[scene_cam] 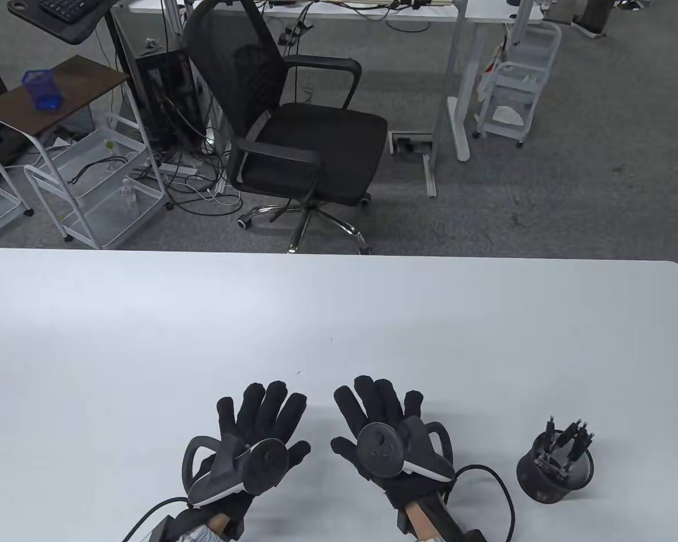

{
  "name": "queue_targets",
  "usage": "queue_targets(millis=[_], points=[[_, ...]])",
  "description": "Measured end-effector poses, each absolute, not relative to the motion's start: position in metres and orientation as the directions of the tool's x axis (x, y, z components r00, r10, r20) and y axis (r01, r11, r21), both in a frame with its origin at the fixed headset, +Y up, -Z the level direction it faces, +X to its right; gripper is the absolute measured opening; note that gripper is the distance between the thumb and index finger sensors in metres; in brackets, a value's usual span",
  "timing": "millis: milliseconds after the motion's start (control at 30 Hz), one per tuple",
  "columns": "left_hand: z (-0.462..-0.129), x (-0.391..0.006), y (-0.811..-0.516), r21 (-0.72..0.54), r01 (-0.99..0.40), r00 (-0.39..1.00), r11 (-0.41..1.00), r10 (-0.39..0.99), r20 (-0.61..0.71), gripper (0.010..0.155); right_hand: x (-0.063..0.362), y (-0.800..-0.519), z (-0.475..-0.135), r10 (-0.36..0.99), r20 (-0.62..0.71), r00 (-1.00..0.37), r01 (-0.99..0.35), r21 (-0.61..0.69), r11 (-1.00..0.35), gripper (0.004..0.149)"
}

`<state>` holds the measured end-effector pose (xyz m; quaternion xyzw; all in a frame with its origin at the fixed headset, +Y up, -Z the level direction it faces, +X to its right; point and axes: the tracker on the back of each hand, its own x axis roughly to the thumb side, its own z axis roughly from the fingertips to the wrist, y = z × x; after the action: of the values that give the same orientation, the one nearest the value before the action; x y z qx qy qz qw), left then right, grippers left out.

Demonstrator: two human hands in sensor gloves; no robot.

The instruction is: Press to open click pens

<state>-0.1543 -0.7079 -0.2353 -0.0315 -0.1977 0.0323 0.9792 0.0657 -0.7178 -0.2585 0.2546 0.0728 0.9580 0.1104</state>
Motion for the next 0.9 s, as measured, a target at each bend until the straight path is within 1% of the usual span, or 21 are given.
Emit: queue_targets(millis=[567, 767, 900], points=[[-0.236, -0.156, -0.707, -0.066, -0.064, 0.921, 0.996, 0.085, 0.381, 0.070, 0.067, -0.716, -0.260, 0.250, 0.469, -0.847, -0.181, 0.189, -0.965, 0.074], [-0.236, -0.162, -0.701, -0.050, -0.091, 0.921, 0.995, 0.103, 0.376, 0.071, 0.071, -0.705, -0.261, 0.280, 0.451, -0.847, -0.207, 0.206, -0.957, 0.076], [-0.235, -0.164, -0.699, -0.047, -0.106, 0.919, 0.993, 0.116, 0.377, 0.070, 0.082, -0.695, -0.261, 0.310, 0.441, -0.842, -0.239, 0.209, -0.948, 0.075]])
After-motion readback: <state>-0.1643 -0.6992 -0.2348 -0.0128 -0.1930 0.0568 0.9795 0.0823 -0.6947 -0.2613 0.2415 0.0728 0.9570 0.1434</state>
